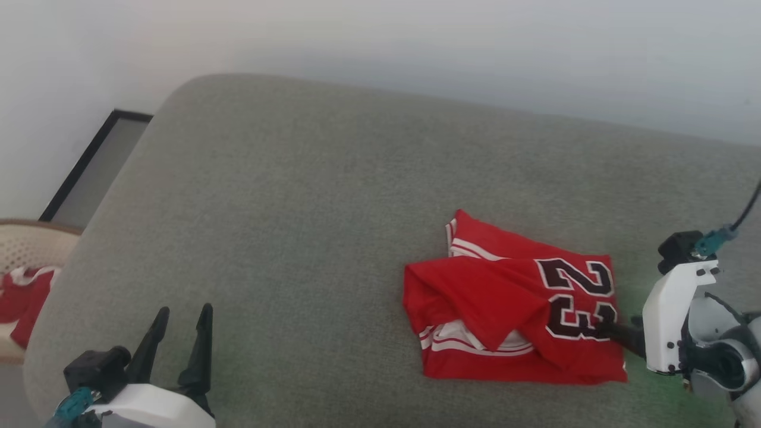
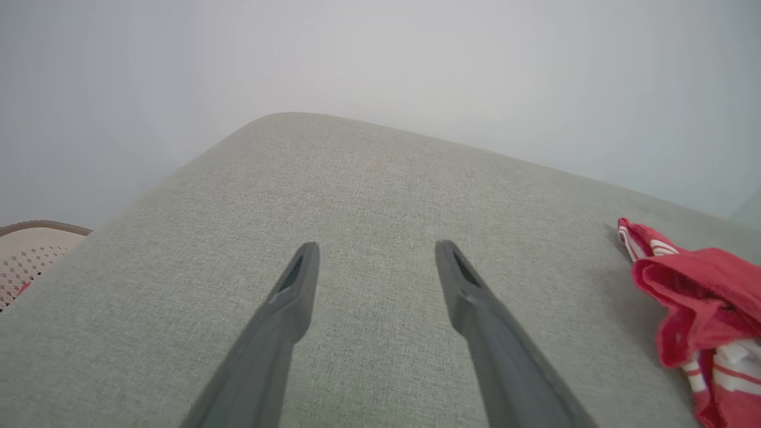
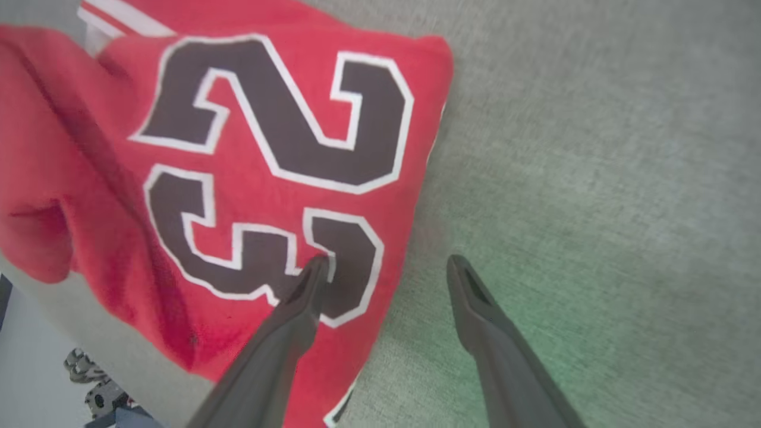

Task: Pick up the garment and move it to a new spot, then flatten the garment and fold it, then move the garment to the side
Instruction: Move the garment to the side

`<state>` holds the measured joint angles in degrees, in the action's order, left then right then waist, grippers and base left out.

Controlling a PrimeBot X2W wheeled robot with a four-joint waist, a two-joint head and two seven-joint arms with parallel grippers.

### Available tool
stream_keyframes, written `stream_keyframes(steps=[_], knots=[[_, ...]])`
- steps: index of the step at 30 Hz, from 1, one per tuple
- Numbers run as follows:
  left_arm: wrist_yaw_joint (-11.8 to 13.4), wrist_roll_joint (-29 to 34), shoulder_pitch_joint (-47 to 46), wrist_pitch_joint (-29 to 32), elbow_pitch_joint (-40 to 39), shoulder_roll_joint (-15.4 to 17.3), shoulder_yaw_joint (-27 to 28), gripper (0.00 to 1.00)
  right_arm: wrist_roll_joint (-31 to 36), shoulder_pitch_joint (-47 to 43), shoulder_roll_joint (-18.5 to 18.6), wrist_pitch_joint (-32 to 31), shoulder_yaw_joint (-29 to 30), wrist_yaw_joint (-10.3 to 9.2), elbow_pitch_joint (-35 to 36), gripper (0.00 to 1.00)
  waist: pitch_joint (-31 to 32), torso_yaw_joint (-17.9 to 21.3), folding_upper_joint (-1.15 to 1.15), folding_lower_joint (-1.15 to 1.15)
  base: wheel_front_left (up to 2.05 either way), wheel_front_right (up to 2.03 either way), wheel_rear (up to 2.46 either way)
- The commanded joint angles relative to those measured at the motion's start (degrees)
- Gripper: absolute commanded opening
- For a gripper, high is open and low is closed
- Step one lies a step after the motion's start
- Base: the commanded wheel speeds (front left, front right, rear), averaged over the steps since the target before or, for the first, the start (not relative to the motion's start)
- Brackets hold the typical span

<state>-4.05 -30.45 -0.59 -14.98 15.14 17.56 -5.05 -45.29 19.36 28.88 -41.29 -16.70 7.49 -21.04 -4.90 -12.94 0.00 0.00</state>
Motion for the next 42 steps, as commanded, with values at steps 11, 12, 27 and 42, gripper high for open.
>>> stream_keyframes(steps=[11,12,27,42], knots=[[-1.62,2.15,-2.87,-0.24,1.27,-2.77,1.03,1.00,-1.67,1.39,-3.18,-18.08,1.81,-0.01,-2.27,0.00,-3.13,-2.16,0.00,0.00,0.00,0.00,0.00],[-1.75,2.30,-3.09,-0.24,1.32,-2.89,1.21,1.00,-1.72,1.43,-3.15,-18.35,2.19,-0.01,-1.71,0.00,-3.26,-2.16,0.00,0.00,0.00,0.00,0.00],[-2.91,4.53,-6.14,-0.24,-0.59,-3.01,1.39,1.00,-1.85,4.92,-0.12,-20.08,8.63,-0.02,5.20,0.00,-4.23,1.19,0.00,0.00,0.00,0.00,0.00],[-3.25,6.88,-11.66,-0.24,-2.56,-3.37,-0.42,1.00,2.40,9.77,7.22,-15.52,10.86,-0.02,7.46,0.00,-7.97,7.49,0.00,0.00,0.00,0.00,0.00]])
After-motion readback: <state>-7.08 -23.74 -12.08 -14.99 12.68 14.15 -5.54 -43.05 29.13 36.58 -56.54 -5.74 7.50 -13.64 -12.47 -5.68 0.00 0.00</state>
